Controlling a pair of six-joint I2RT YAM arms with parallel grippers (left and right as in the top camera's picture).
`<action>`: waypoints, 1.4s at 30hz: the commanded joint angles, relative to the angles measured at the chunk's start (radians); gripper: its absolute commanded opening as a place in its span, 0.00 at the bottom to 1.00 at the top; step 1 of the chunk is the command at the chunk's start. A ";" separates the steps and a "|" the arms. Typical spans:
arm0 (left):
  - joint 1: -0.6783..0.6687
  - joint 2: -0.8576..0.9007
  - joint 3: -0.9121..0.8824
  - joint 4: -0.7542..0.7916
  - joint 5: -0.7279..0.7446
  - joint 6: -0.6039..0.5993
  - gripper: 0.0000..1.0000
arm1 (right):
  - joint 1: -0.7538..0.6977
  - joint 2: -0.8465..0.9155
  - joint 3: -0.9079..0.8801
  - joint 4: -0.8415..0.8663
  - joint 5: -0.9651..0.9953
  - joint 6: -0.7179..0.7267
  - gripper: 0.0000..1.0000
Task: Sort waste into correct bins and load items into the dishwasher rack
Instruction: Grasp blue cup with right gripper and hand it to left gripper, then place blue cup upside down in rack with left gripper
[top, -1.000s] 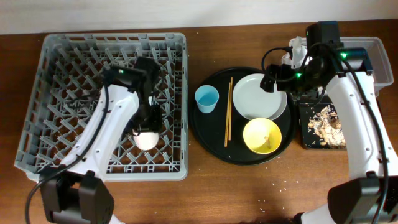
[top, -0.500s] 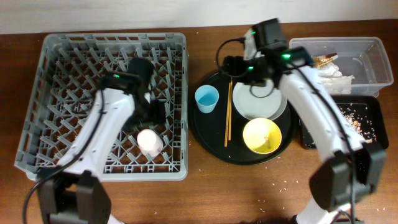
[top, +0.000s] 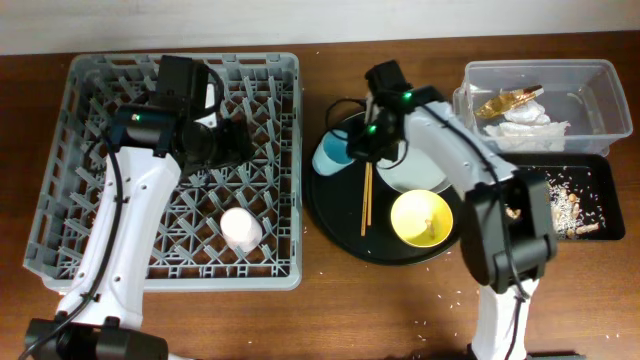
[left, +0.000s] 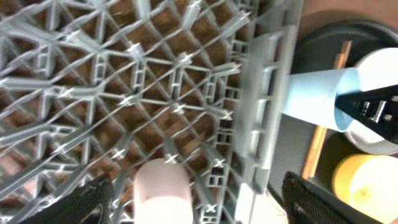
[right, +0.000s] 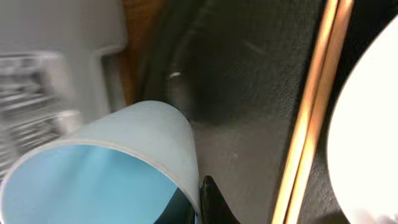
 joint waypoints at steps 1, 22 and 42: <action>0.026 0.001 -0.029 0.118 0.429 0.117 0.99 | -0.128 -0.196 0.009 0.031 -0.447 -0.126 0.04; 0.071 0.023 -0.206 0.544 1.213 0.129 0.99 | 0.019 -0.216 0.008 0.246 -0.765 -0.150 0.04; 0.114 0.023 -0.206 0.563 1.232 0.129 0.82 | -0.047 -0.216 0.008 0.227 -0.777 -0.143 0.04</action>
